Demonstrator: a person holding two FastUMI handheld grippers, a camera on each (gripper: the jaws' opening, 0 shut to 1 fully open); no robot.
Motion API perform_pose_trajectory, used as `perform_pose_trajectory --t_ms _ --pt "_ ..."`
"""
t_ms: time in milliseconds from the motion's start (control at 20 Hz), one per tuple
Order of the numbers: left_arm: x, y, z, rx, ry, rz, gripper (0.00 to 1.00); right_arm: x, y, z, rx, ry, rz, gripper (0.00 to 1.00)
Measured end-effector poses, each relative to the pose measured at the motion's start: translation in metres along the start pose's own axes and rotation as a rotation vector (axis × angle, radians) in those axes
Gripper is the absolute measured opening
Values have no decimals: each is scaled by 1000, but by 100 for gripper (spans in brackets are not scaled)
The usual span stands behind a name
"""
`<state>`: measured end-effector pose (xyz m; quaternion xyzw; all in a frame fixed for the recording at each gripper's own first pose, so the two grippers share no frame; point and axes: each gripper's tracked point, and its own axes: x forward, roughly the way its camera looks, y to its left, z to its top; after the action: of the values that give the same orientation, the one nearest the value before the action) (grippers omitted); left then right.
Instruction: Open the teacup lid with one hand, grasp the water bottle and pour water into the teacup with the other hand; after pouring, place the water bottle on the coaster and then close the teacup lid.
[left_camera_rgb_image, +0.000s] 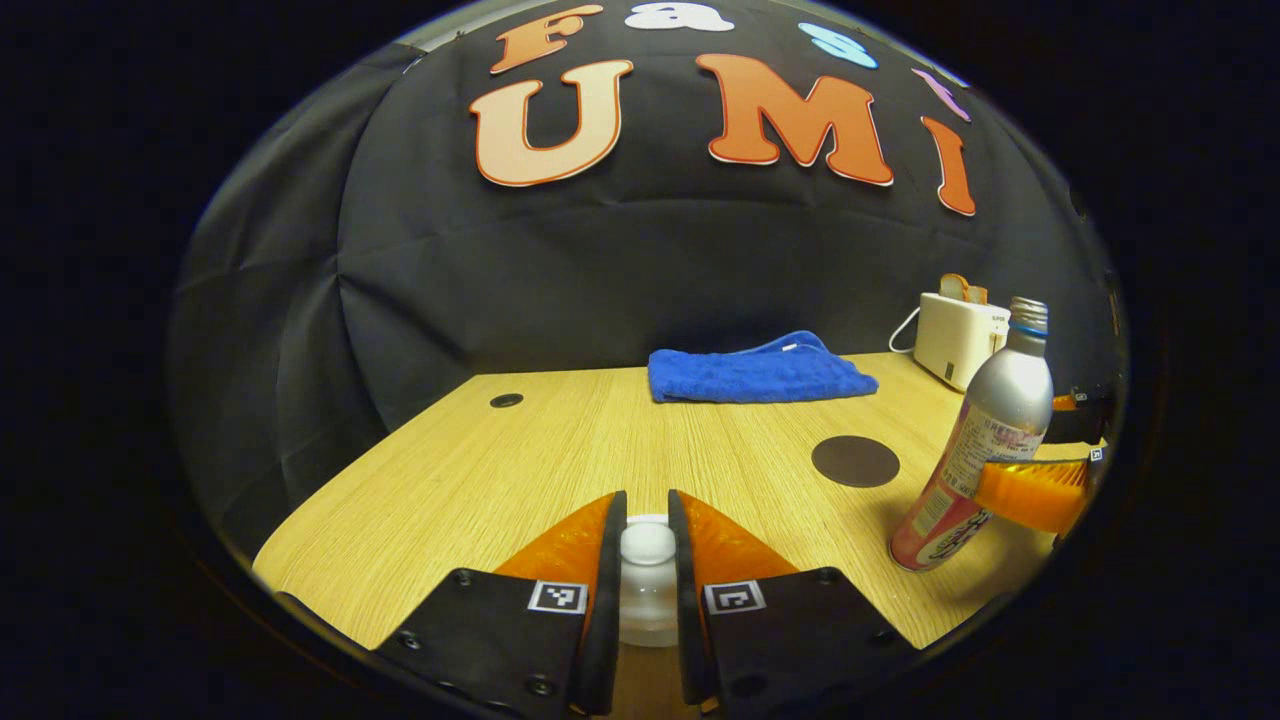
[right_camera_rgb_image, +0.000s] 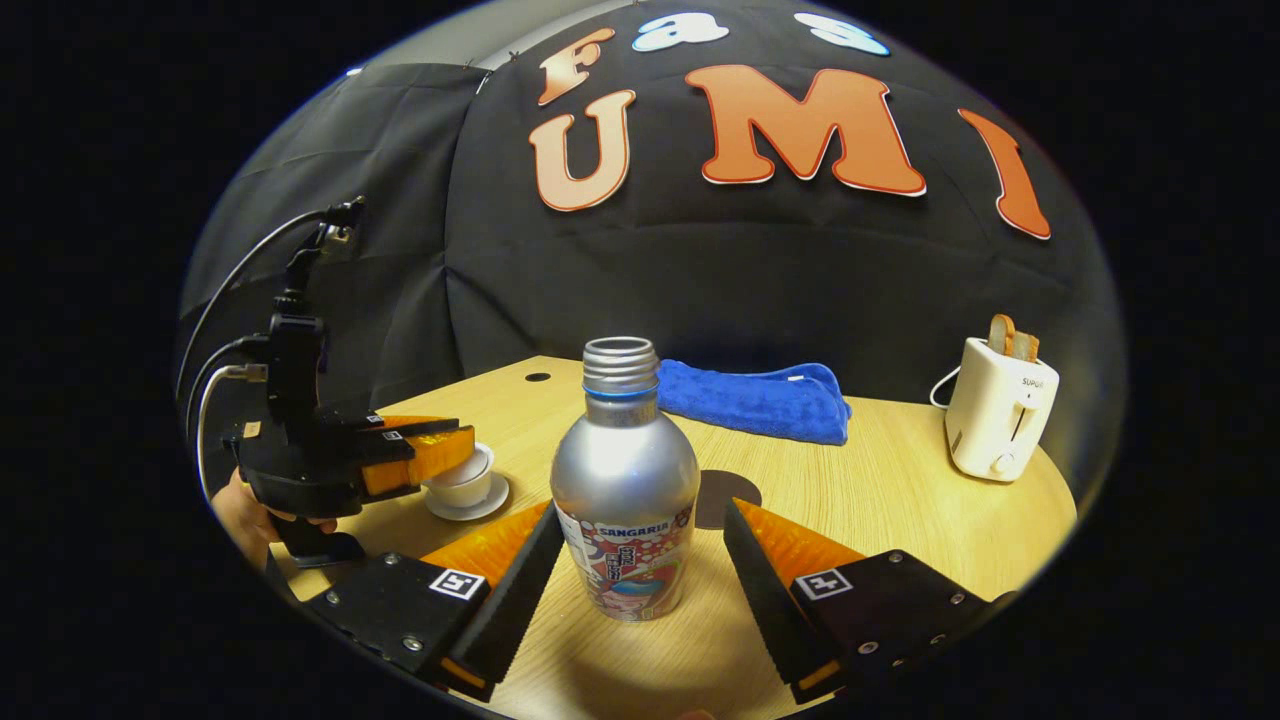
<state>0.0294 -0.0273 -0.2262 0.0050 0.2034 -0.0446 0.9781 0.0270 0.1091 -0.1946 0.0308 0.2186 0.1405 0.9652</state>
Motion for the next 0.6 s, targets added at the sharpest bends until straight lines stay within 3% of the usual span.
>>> perform_pose_trajectory --t_ms 100,150,300,350,450,600 --pt "-3 3 8 3 -26 12 24 2 2 -1 6 11 2 97" --pt "-4 4 11 4 -36 16 29 4 2 -2 11 18 4 96" --pt "-9 6 20 8 -60 22 28 6 9 -4 26 43 14 94" --pt "-11 7 24 3 -70 23 24 8 9 -2 28 44 10 91" --pt "-15 13 29 0 -81 30 28 8 9 -2 19 58 0 81" --pt "-23 21 33 2 -97 45 28 8 11 5 -37 64 -15 80"
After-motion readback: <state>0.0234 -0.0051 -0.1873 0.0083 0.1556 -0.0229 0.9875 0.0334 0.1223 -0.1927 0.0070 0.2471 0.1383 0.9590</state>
